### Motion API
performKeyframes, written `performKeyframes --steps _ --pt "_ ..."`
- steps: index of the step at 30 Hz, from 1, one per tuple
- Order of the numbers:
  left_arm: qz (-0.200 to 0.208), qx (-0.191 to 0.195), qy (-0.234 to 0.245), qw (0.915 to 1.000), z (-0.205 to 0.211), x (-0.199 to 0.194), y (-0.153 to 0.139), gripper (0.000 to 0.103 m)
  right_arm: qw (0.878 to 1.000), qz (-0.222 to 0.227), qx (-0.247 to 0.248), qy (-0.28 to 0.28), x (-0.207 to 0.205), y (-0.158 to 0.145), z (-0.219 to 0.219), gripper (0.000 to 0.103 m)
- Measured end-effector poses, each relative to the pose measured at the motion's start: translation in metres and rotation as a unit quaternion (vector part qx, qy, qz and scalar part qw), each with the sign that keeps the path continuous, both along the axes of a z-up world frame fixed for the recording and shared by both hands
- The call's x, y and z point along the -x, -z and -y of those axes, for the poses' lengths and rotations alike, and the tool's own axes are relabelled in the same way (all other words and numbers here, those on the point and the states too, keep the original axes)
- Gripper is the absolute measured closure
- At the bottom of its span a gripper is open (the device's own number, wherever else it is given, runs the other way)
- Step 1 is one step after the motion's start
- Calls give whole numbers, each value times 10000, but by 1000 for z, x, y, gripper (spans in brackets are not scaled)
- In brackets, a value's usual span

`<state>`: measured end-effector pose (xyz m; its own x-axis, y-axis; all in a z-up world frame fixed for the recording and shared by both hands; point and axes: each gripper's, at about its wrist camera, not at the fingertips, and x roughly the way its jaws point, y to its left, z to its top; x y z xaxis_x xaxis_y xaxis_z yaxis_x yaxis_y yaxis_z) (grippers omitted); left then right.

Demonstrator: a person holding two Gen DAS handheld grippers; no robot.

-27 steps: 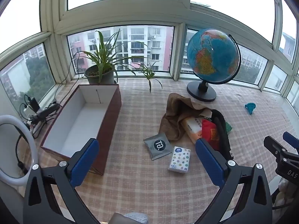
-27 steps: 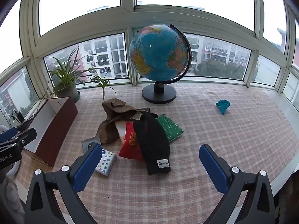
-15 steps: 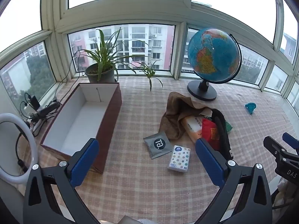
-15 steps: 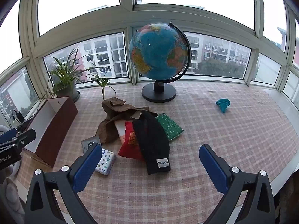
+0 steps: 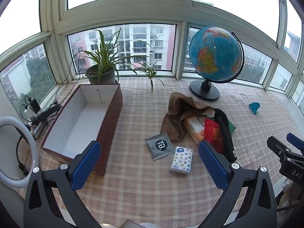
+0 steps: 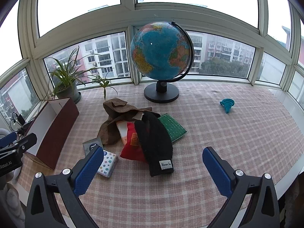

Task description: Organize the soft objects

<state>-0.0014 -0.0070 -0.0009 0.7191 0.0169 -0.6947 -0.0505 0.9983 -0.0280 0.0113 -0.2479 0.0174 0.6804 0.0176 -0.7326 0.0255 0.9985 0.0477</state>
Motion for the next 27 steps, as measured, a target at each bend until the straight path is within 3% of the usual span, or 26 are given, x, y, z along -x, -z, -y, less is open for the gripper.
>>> performKeyframes --steps 27 --pt "-7 -33 14 10000 -2 -1 -3 0 10000 -72 -17 4 0 4 -2 0"
